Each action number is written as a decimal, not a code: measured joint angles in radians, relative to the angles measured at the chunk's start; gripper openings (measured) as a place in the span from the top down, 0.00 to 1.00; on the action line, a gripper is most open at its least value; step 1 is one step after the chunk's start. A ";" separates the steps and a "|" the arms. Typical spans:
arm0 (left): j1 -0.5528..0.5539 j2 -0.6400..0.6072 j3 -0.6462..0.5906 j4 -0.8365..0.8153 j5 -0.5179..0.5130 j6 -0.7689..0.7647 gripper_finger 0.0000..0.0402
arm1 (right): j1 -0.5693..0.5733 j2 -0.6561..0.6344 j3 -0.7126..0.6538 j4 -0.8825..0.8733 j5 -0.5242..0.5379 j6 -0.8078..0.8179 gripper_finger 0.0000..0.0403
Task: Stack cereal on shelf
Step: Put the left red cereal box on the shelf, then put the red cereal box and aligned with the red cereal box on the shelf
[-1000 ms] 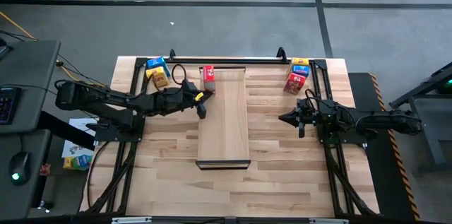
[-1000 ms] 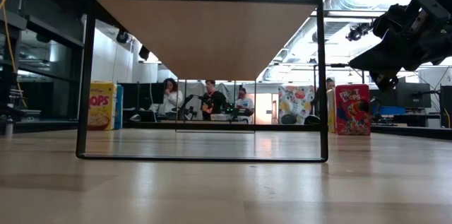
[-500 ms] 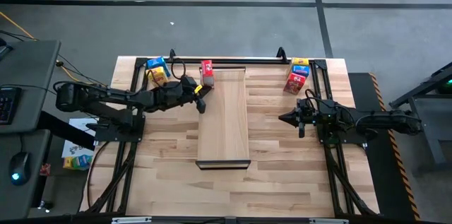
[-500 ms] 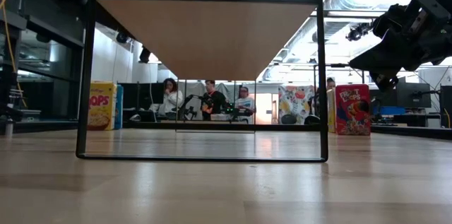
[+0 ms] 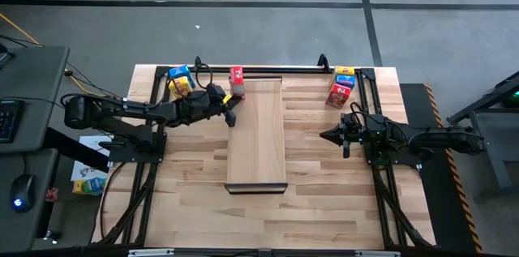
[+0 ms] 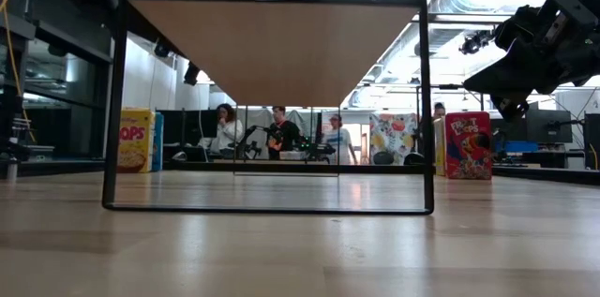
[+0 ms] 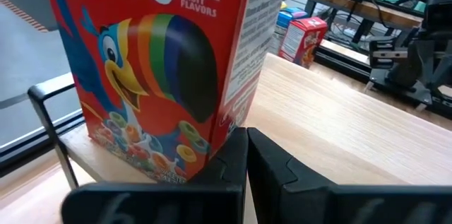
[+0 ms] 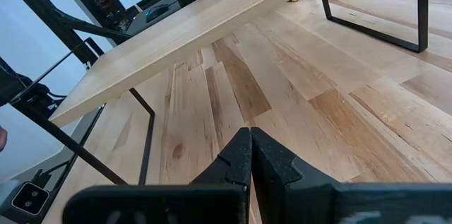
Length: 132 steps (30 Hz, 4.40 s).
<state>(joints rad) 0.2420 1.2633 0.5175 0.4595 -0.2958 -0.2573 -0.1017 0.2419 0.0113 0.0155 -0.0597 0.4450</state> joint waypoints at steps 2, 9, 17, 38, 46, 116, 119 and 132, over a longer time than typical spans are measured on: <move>0.000 0.000 0.000 -0.003 -0.001 0.000 1.00 | 0.000 0.000 0.000 0.000 0.000 0.000 1.00; 0.000 -0.002 0.000 -0.019 -0.002 -0.003 1.00 | 0.000 0.000 0.000 0.000 0.000 0.000 1.00; -0.007 -0.031 0.000 -0.040 0.062 -0.020 1.00 | 0.000 0.000 0.000 0.000 0.000 0.000 1.00; -0.046 -0.584 -0.295 0.189 0.094 0.260 1.00 | 0.000 0.000 0.000 0.000 0.000 -0.157 1.00; -0.025 -0.583 -0.295 0.143 0.103 0.242 1.00 | 0.000 0.000 0.000 0.030 0.011 0.048 1.00; -0.026 -0.583 -0.295 0.140 0.065 0.262 1.00 | -0.553 0.796 0.698 -0.661 0.272 -0.119 0.30; -0.026 -0.583 -0.295 0.140 0.065 0.262 1.00 | -0.552 0.796 0.698 -0.640 0.242 -0.101 0.30; -0.026 -0.583 -0.295 0.140 0.065 0.262 1.00 | -0.552 0.797 0.773 -0.669 0.190 -0.252 0.30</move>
<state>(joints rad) 0.2157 0.6804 0.2222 0.5991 -0.2310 0.0048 -0.6537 1.0389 0.7842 -0.6533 0.1305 0.1932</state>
